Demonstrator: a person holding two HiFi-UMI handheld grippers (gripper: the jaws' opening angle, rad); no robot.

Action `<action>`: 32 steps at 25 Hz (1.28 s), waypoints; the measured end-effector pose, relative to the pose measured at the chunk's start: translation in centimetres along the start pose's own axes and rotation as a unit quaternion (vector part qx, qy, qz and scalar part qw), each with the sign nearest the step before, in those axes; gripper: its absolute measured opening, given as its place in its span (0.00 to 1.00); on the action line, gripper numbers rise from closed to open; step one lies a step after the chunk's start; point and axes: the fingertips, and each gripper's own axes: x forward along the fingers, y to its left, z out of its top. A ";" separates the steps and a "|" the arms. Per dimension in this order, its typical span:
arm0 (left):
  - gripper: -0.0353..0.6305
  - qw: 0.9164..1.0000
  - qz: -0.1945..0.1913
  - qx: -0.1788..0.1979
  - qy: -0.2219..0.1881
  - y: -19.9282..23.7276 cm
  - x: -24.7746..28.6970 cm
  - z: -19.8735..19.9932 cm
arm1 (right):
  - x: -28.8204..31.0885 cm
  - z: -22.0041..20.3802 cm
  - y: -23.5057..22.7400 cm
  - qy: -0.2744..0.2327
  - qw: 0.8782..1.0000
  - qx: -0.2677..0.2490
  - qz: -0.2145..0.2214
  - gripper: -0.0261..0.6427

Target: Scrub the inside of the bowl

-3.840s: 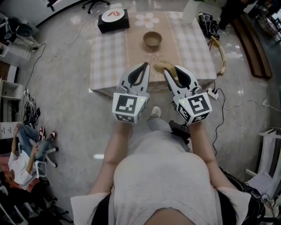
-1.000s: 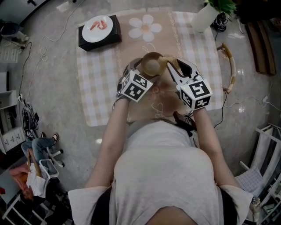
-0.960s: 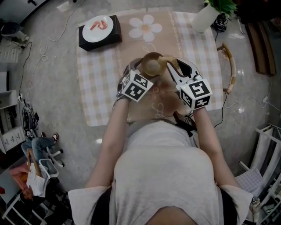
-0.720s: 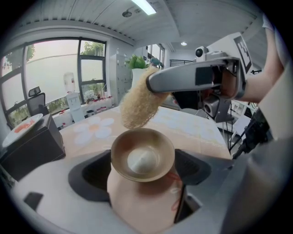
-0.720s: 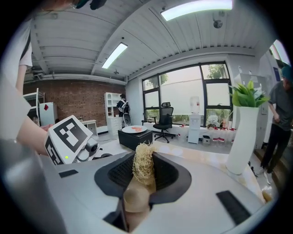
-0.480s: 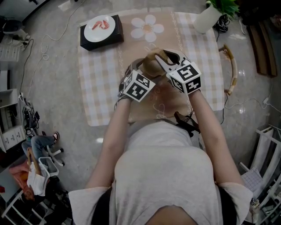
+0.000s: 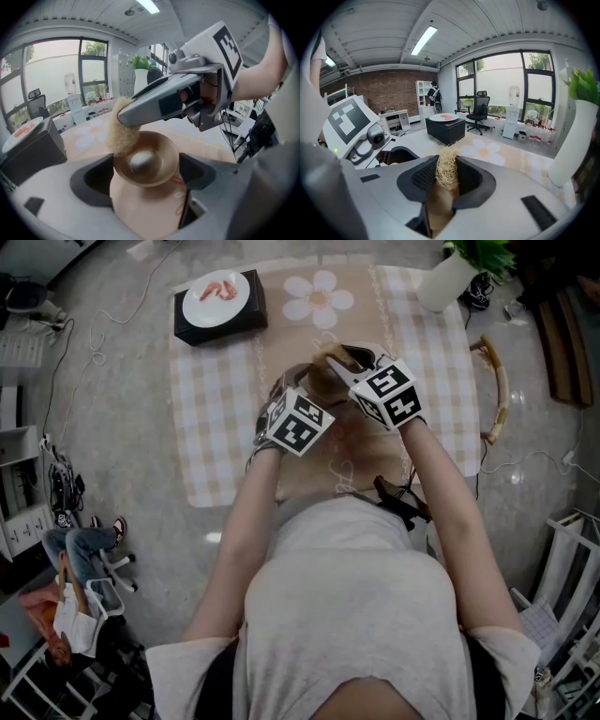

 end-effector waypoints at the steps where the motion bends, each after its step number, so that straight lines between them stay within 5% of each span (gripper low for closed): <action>1: 0.66 1.000 0.000 0.000 0.000 0.0 0.0 0.0 | 0.1 0.0 0.0 -0.001 1.000 0.000 0.000 0.19; 32: 0.67 1.000 -0.005 0.001 0.007 0.1 0.0 -0.1 | -3.4 -2.3 -3.4 0.027 0.999 0.002 -0.035 0.19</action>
